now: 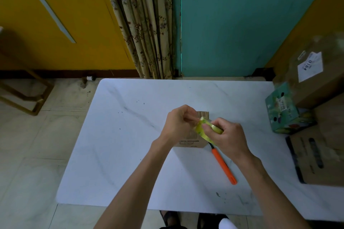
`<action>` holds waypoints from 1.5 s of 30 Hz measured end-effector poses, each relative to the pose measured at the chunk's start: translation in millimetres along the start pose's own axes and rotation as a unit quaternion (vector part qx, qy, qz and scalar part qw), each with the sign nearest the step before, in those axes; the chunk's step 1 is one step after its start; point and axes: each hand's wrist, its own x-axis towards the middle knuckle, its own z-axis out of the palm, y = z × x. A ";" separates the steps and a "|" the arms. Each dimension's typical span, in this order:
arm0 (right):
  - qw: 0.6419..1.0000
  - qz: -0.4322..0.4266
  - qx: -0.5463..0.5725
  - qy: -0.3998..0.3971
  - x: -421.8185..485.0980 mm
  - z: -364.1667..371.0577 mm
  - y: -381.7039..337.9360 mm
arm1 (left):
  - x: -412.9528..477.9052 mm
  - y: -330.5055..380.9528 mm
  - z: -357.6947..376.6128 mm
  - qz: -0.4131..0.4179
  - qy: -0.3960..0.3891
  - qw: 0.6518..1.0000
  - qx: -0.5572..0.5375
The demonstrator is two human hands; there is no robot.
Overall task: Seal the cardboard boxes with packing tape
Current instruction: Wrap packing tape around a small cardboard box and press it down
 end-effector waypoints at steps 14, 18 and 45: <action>0.982 -0.061 -0.169 -0.056 29.8 -9.7 -5.0 | -4.1 17.1 -28.9 0.015 0.020 0.996 0.080; 0.979 -0.077 -0.181 -0.055 36.1 -6.8 -11.2 | -4.9 20.9 -30.3 -0.024 0.018 0.997 0.069; 0.925 -0.038 -0.368 -0.091 93.2 11.2 17.1 | 17.3 -83.8 -70.9 -0.198 0.207 0.944 -0.166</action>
